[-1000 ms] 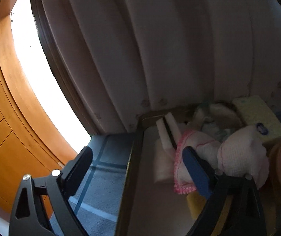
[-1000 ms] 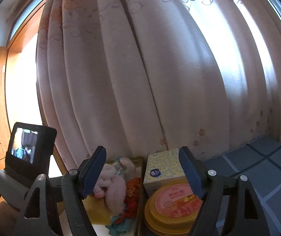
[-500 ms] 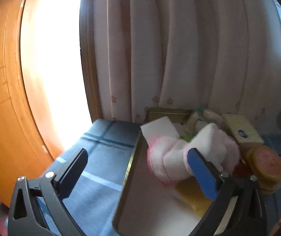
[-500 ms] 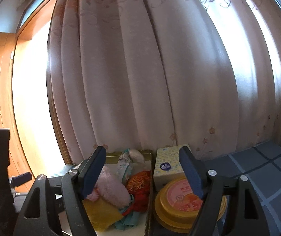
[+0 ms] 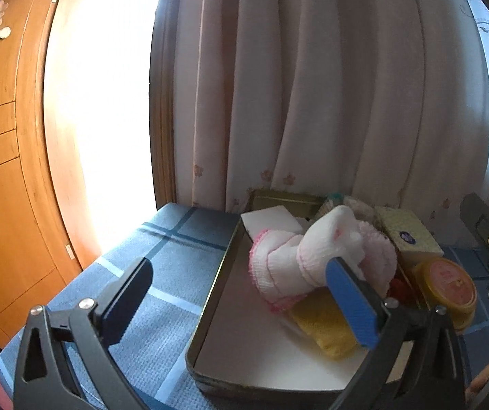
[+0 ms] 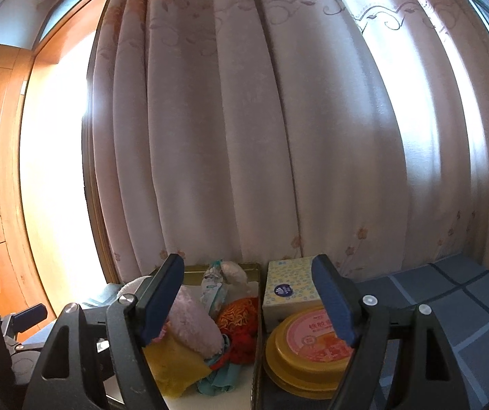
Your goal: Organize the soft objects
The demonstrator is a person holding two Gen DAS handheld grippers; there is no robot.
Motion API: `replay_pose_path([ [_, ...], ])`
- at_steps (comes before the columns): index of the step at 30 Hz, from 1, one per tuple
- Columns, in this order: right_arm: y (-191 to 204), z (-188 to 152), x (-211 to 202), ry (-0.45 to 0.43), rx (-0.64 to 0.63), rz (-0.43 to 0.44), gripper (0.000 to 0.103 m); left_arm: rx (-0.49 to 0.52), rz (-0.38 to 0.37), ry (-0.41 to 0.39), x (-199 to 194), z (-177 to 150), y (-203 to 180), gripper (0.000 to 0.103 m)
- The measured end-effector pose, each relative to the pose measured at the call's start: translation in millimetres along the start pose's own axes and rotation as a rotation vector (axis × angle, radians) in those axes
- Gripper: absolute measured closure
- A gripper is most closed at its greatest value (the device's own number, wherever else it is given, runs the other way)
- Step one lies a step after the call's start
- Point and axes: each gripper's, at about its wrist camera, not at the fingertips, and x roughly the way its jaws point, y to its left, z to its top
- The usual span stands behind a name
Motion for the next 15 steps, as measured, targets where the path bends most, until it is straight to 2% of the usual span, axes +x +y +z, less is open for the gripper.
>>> replay_pose_path([
  [8, -1.2, 0.2, -2.0, -0.004, 0.004, -0.013, 0.023, 0.056, 0.037, -0.067, -5.6, 2.9, -5.4, 0.000],
  [15, 2.2, -0.1, -3.3, -0.011, -0.023, -0.019, 0.023, 0.063, 0.017, -0.089, -7.7, 2.2, -5.1, 0.000],
])
